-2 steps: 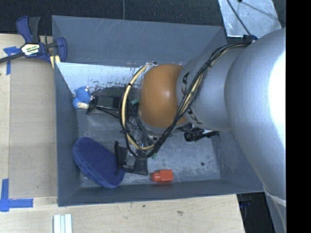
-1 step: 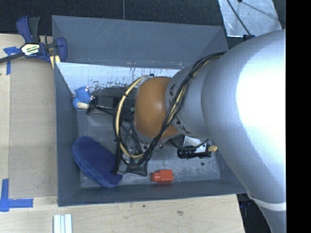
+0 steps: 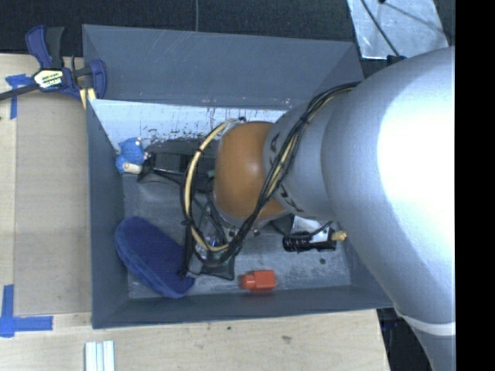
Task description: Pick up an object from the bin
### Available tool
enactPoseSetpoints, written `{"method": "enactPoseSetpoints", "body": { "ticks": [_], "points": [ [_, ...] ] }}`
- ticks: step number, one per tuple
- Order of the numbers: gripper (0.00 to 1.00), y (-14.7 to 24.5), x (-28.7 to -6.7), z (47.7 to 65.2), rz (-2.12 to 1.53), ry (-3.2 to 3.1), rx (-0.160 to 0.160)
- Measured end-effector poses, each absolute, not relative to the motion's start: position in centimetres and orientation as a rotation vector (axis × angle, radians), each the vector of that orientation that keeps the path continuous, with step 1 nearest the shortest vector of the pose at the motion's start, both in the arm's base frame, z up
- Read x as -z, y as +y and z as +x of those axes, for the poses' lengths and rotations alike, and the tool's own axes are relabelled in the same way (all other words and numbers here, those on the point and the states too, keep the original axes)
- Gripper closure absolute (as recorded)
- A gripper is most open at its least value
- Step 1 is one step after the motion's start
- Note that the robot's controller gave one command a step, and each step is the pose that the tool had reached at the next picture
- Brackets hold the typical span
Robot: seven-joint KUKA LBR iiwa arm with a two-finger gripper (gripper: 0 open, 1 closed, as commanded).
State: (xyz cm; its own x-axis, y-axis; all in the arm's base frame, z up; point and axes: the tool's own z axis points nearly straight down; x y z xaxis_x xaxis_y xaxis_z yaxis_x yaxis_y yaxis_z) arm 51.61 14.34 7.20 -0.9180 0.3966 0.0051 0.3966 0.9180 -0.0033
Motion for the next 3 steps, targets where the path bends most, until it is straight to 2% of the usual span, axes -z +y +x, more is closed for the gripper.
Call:
{"method": "enactPoseSetpoints", "body": {
  "ticks": [1, 2, 3],
  "points": [
    [1.00, 14.3, -7.2, 51.7, -0.636, -3.072, -0.003],
    [1.00, 14.3, -11.7, 51.9, -0.637, -3.083, 0.004],
    [1.00, 14.3, -19.5, 52.1, -0.634, -3.086, 0.007]
  ]
}}
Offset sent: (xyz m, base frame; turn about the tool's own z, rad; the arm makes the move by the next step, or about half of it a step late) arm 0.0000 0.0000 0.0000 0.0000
